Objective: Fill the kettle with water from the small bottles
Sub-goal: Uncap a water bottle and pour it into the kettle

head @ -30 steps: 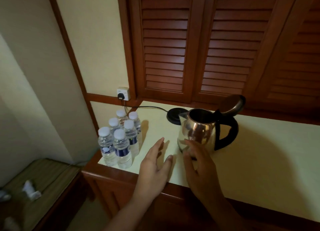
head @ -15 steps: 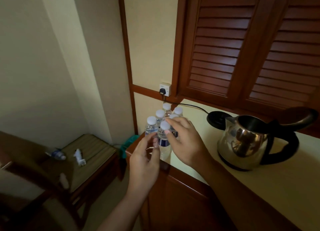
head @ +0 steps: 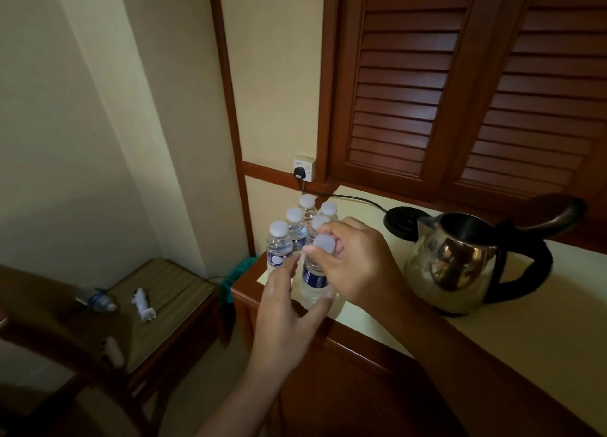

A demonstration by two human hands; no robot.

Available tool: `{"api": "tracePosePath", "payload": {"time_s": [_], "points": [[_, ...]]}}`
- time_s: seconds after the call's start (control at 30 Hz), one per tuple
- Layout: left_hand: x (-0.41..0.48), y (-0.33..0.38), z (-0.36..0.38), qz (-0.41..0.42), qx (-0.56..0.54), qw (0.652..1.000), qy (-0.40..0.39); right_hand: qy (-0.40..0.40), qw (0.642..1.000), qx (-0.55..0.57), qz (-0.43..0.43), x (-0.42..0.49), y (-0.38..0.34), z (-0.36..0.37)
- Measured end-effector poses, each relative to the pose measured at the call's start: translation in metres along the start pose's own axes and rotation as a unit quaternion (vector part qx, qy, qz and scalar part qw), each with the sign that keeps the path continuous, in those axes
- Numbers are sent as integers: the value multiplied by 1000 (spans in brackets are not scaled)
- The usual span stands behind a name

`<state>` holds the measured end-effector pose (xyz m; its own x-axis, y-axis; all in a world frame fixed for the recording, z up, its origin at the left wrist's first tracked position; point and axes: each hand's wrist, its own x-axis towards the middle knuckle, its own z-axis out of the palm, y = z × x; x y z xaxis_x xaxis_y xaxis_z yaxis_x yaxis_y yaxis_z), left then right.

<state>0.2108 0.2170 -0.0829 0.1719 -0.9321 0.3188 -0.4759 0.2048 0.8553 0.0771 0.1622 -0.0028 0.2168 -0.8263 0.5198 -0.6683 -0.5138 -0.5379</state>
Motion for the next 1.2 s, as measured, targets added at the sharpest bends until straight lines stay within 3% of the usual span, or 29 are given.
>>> {"api": "tracePosePath", "payload": {"time_s": [0.13,0.23,0.37,0.5,0.73,0.87,0.97,1.07,1.2], "points": [[5,19,23,41,-36,997,-51,3,999,21,30,-10,-6,-37],[5,35,40,76,-41,993,-82,-39,993,-25,108,-17,4,-71],[6,60,61,87,-80,977,-177,-23,988,-69,134,-36,26,-101],[9,75,75,84,-111,949,-285,-22,990,-93,104,-52,28,-132],[17,73,81,100,-126,902,-402,-163,981,-87,52,-70,38,-170],[16,71,82,104,-129,893,-419,-209,973,-83,46,-76,39,-174],[14,67,82,110,-117,894,-418,-173,980,-51,83,-78,34,-170],[10,63,83,113,-108,889,-430,-127,981,-103,106,-79,33,-163],[6,58,82,119,-105,889,-429,-89,989,-93,71,-93,36,-152]]}}
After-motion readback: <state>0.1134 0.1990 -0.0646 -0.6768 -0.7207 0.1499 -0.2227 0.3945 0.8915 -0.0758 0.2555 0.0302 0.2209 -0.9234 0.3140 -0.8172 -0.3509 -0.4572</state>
